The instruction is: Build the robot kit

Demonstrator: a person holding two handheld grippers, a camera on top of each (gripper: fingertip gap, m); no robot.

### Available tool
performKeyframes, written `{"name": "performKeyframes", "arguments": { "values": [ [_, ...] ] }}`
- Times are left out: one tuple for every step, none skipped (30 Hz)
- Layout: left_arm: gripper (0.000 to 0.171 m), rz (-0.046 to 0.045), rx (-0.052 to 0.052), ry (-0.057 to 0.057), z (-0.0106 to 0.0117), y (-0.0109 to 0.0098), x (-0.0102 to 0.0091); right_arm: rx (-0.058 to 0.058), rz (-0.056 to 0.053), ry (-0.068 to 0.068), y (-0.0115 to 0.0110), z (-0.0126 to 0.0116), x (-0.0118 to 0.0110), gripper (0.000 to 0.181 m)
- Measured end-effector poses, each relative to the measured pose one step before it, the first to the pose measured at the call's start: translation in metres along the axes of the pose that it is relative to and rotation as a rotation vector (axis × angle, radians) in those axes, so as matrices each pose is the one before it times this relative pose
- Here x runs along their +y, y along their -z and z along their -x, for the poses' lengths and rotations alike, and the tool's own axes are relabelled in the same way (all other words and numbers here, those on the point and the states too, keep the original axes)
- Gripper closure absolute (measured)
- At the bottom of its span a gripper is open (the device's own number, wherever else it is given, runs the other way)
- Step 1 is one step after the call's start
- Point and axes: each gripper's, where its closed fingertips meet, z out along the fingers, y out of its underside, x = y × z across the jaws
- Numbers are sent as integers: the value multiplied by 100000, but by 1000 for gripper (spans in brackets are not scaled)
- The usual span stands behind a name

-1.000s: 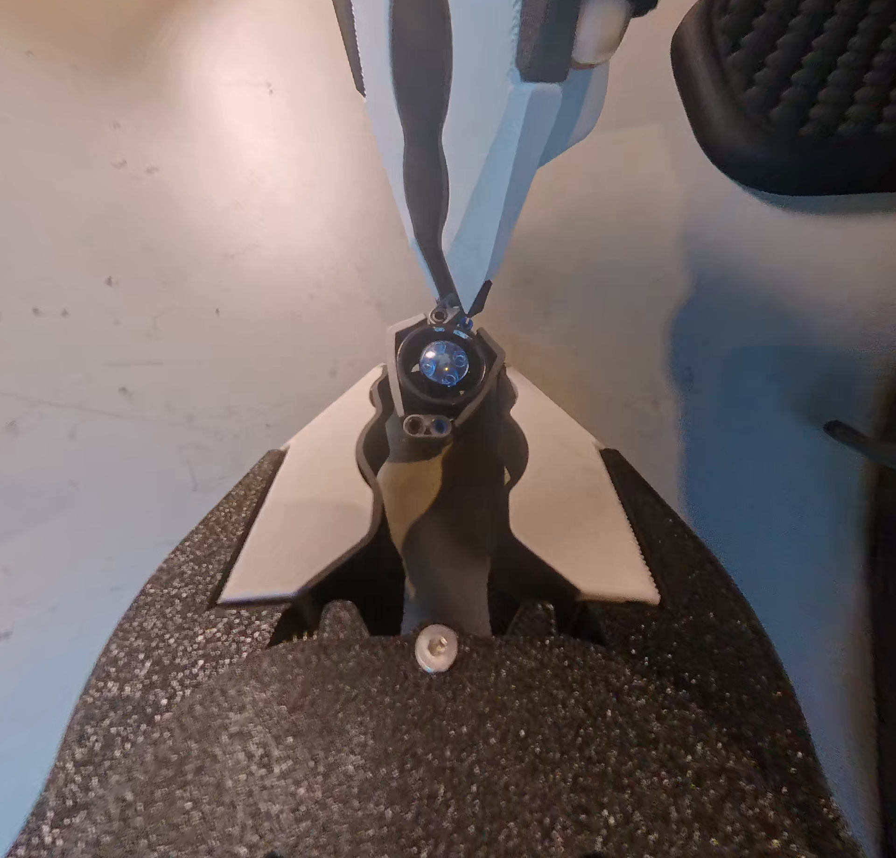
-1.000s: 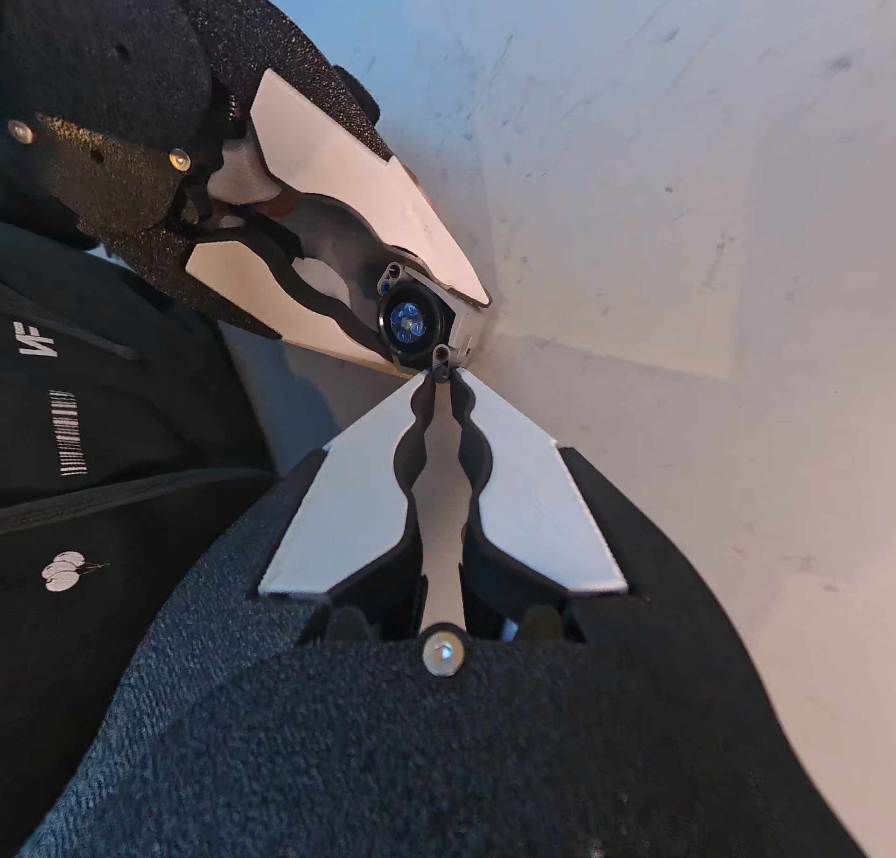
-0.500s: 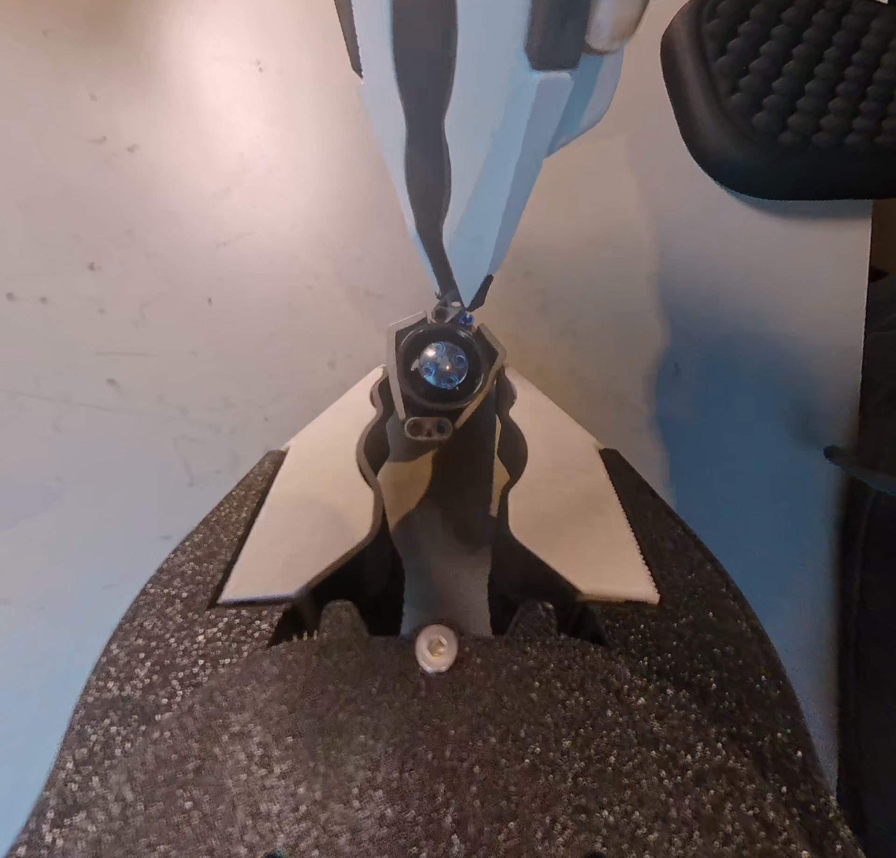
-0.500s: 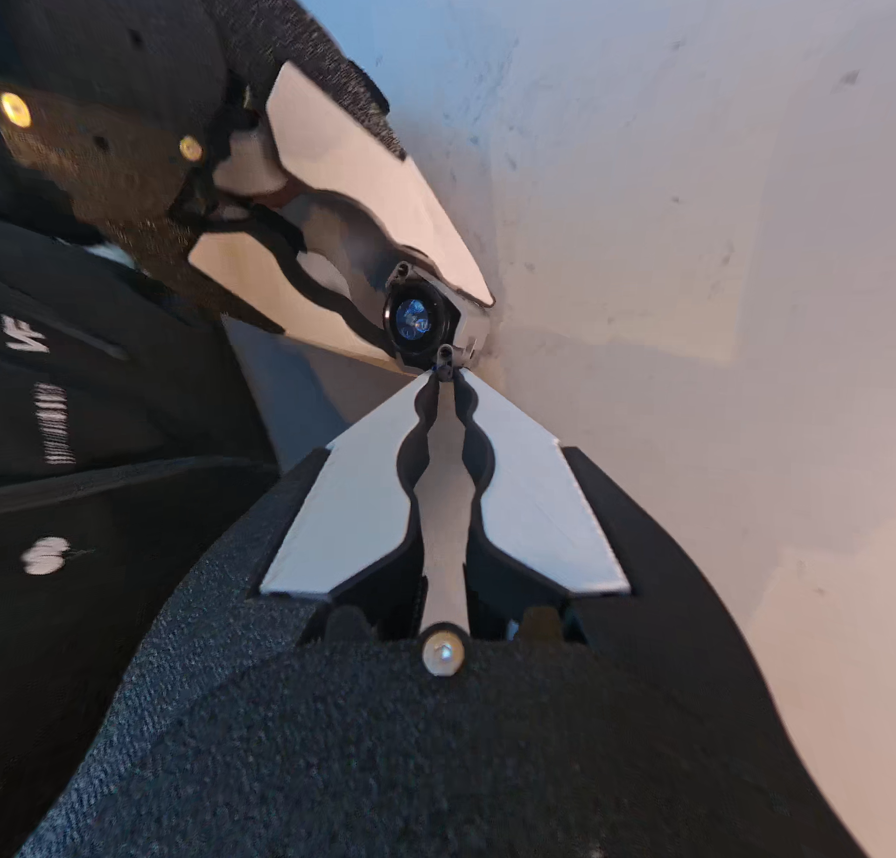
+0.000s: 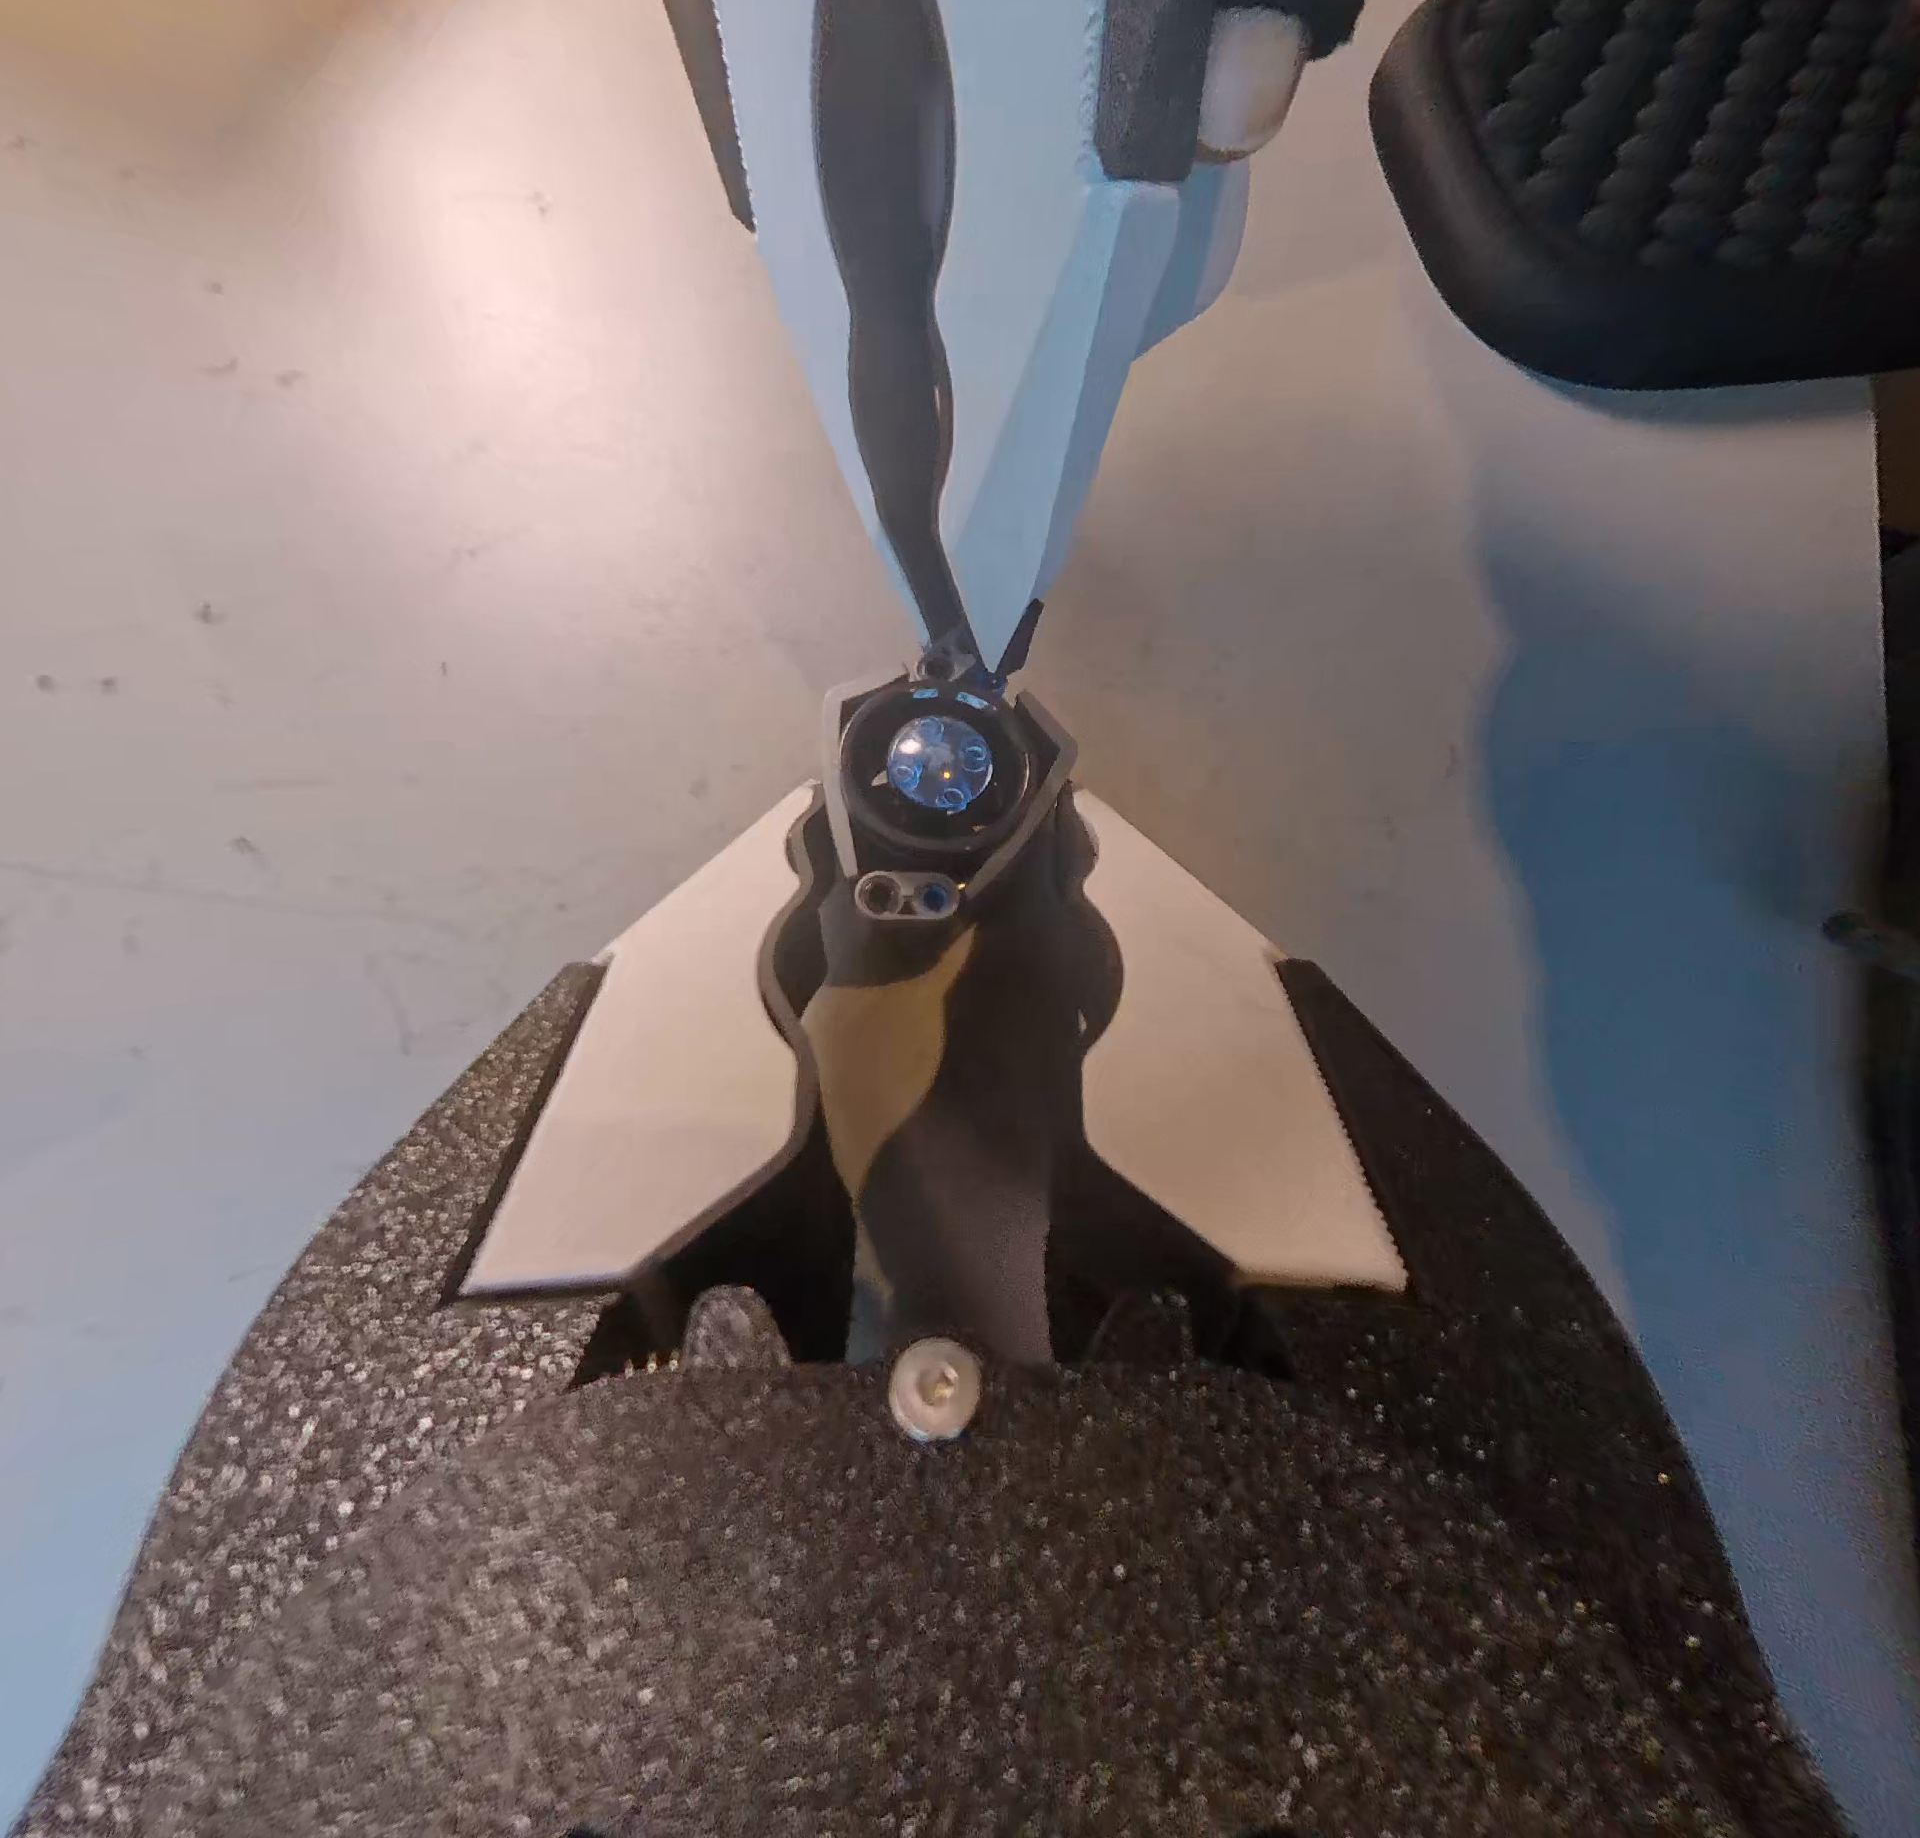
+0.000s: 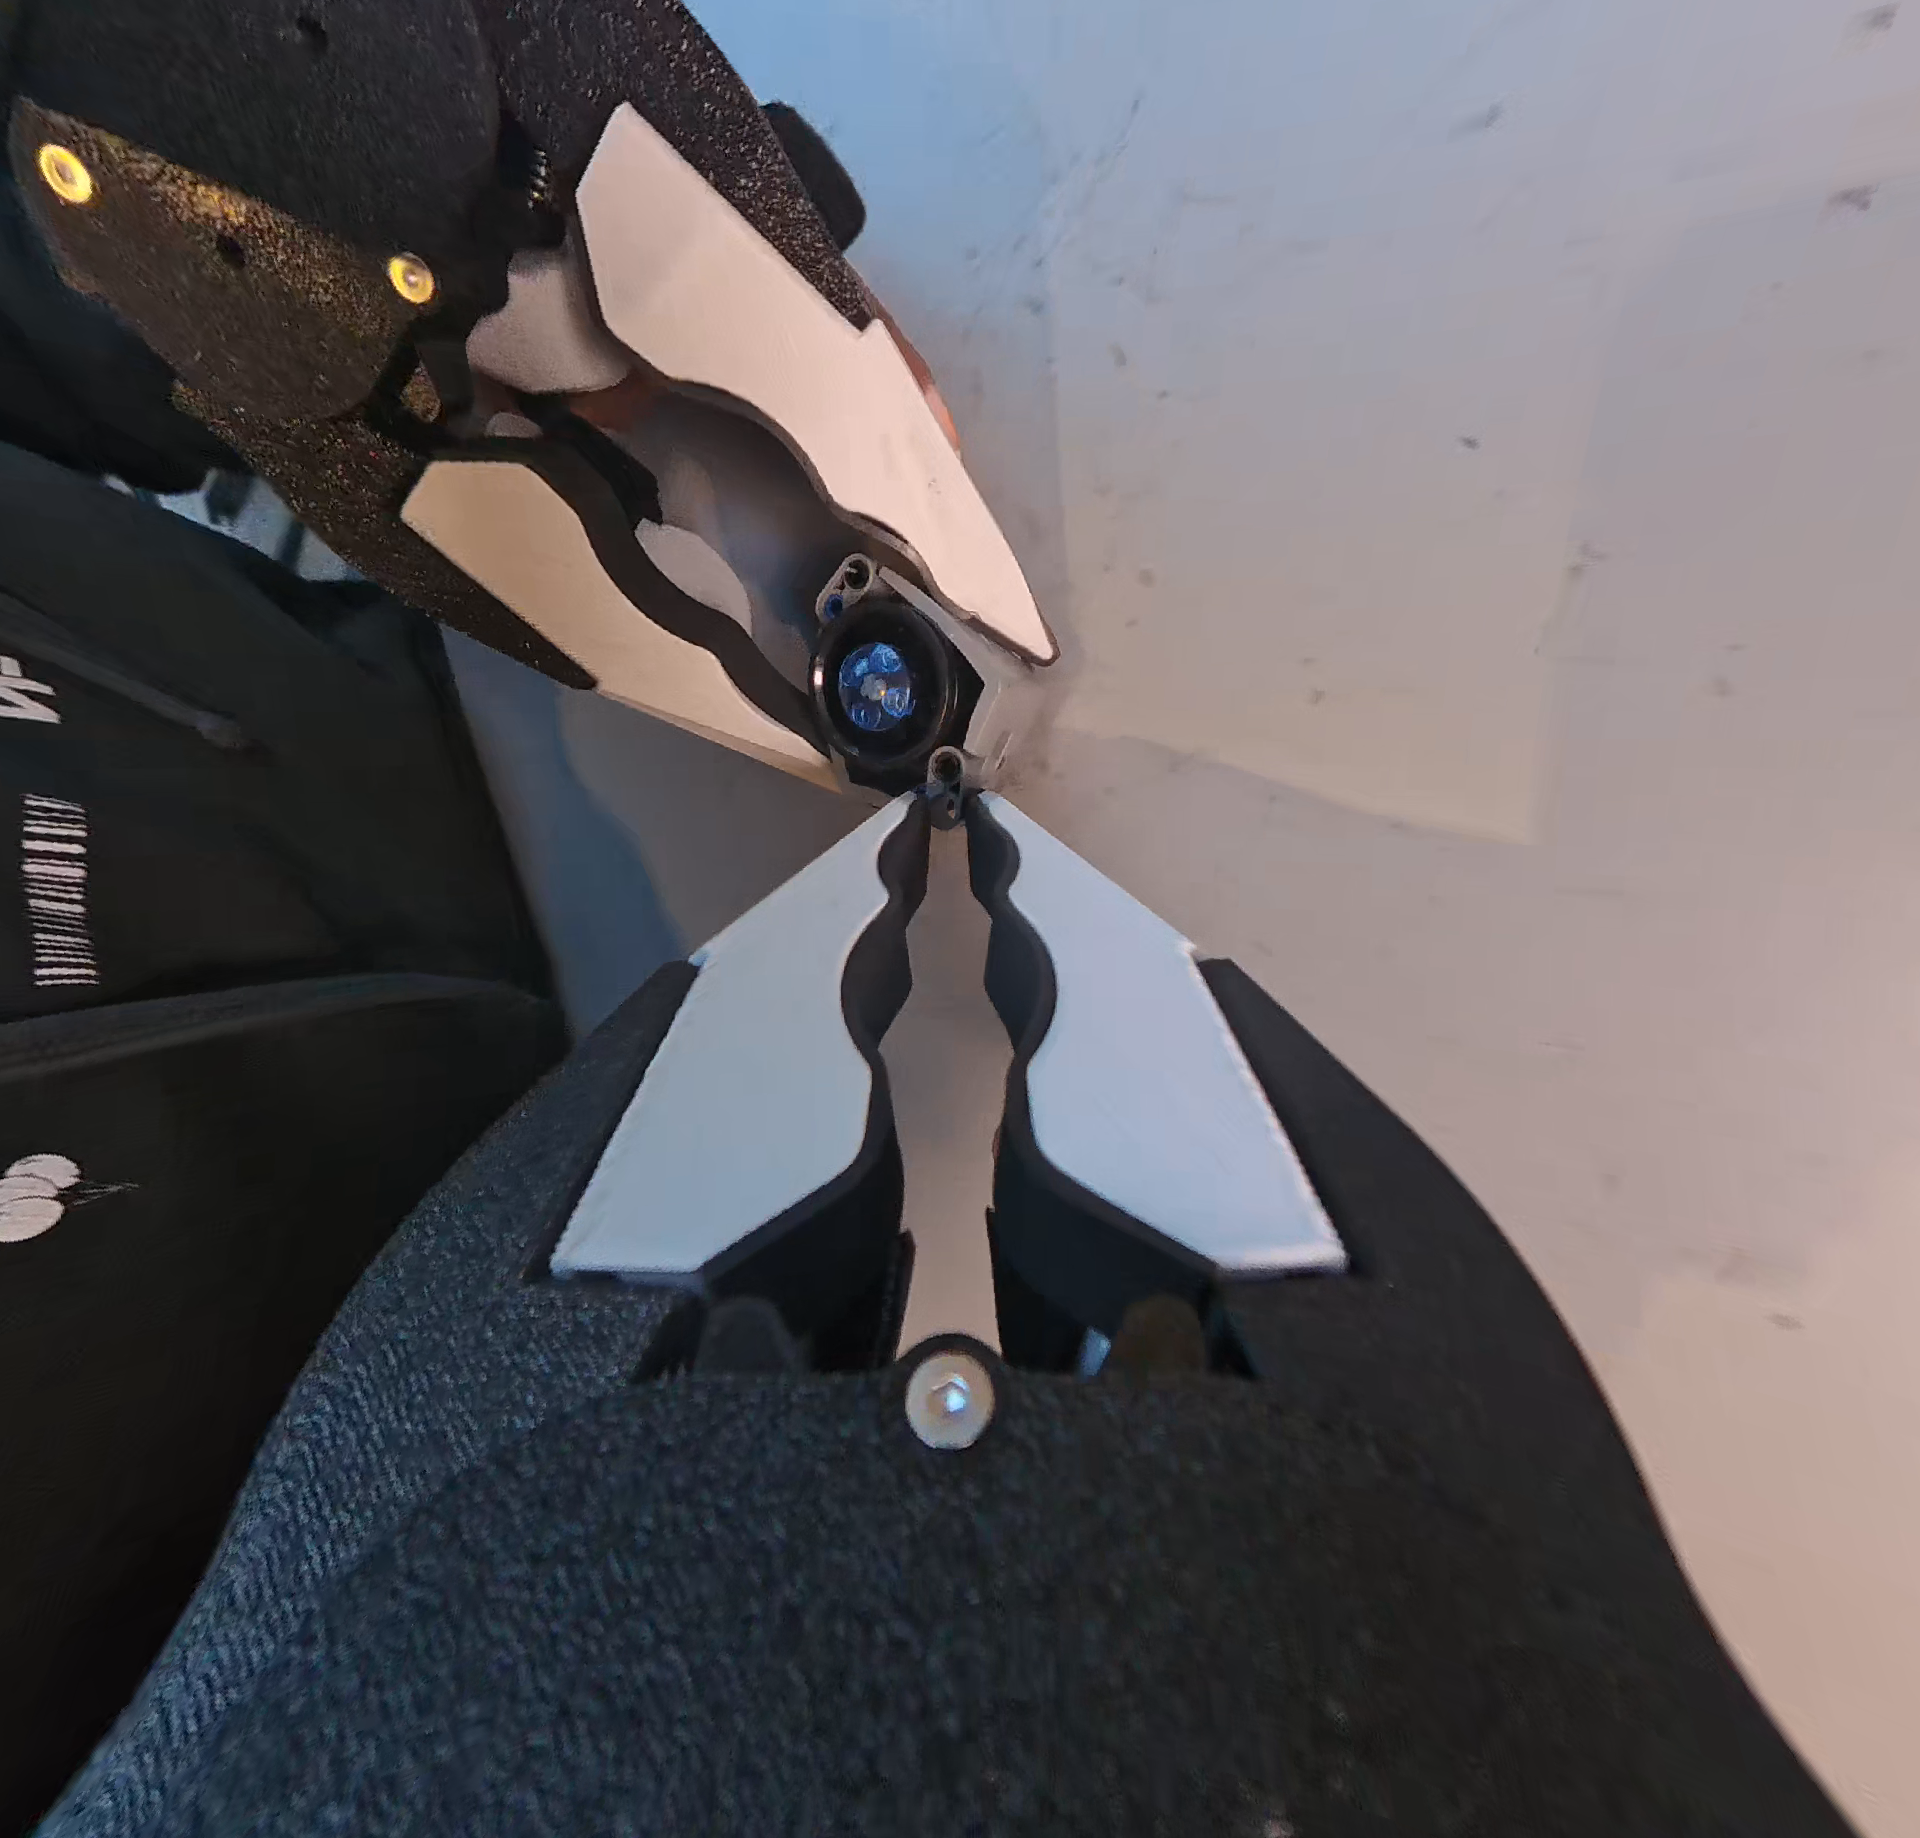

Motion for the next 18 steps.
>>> {"name": "performKeyframes", "arguments": {
  "values": [
    [130,-91,3,329,3,-44,-37,-555,216,-1440,4,-74,28,175],
    [130,-68,-234,-613,-3,-51,-25,-399,331,-1322,-31,-78,75,175],
    [129,-248,342,-924,-66,-27,-16,-899,97,-1481,-51,-9,95,175],
    [128,-895,1188,-163,-110,45,-78,-1016,-90,-814,-59,30,110,175],
    [127,-1377,990,918,-5,121,-131,-597,-212,-657,-10,11,99,175],
    [123,-1571,477,929,77,189,-204,-490,-556,-399,27,54,20,175],
    [120,-2034,740,737,32,184,-304,-88,-670,322,15,51,-27,175],
    [120,-1342,1124,863,-27,100,-230,-83,-513,622,-14,107,-41,175],
    [119,-122,1183,703,-70,-36,-71,278,-417,968,-37,83,-88,175],
    [123,986,1579,206,-217,-140,99,578,-79,1219,-19,25,-84,175],
    [127,1089,1402,144,-240,-149,112,331,1290,937,-60,18,145,175],
    [127,394,227,51,-49,-49,50,-129,368,-201,-42,26,99,175],
    [128,110,155,749,-26,30,20,-747,-328,-1968,19,39,8,175],
    [128,-125,-475,1286,37,32,-14,-626,-440,-1969,95,8,-94,175],
    [128,166,-1177,31,33,2,-15,-177,455,-773,82,-4,-43,175],
    [128,575,-1823,-534,89,-22,3,454,994,-526,23,-29,28,176],
    [128,705,-1532,-656,46,-73,10,122,1115,-1224,-7,-46,79,176],
    [128,464,-819,-200,2,-62,2,-470,721,-2003,14,-44,56,176]
  ]
}}
